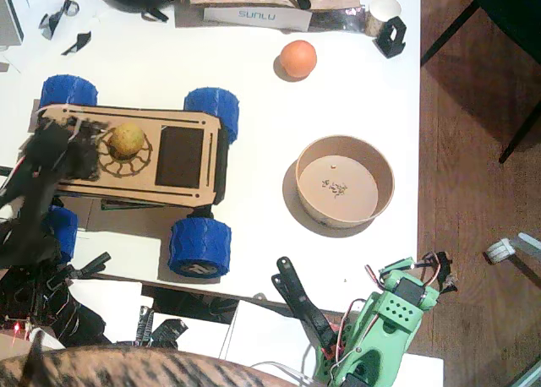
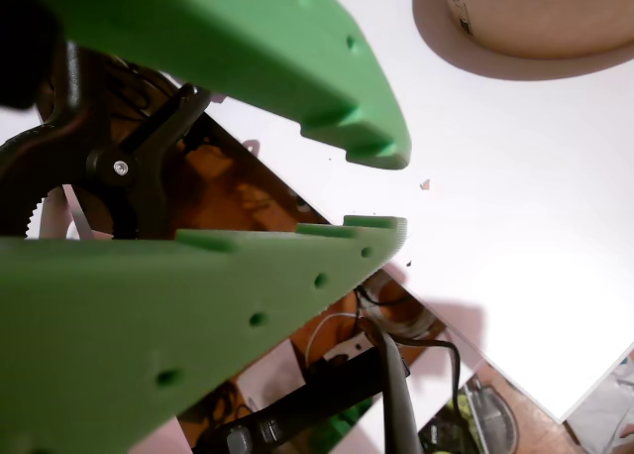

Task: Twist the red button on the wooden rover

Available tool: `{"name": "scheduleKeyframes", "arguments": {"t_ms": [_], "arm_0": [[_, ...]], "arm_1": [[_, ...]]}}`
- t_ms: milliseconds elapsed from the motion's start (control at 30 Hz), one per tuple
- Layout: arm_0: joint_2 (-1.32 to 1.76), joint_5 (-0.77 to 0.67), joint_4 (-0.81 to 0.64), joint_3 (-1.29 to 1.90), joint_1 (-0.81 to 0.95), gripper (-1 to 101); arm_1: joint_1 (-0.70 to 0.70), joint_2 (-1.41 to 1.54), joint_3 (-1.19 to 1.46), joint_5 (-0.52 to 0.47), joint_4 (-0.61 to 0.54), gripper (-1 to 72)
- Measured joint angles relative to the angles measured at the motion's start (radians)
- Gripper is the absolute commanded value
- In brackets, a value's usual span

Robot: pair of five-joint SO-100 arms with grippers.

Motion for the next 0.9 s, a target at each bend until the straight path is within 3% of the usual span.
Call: {"name": "scheduleKeyframes", "arguments": {"t_ms": [267,533,900], "arm_0": [[0.344,-0.365,0.041,0.003,-0.002,6],[0.62,-0.735,-0.094,0.229,-0.29,5],[0.893,-0.922,-0.149,0.304,-0.738,5]], "arm_1": [[0.0,0.0,0.0,0.0,0.0,2.5],[0.0,0.0,0.0,0.0,0.0,2.5],[0.0,0.0,0.0,0.0,0.0,2.5]]}}
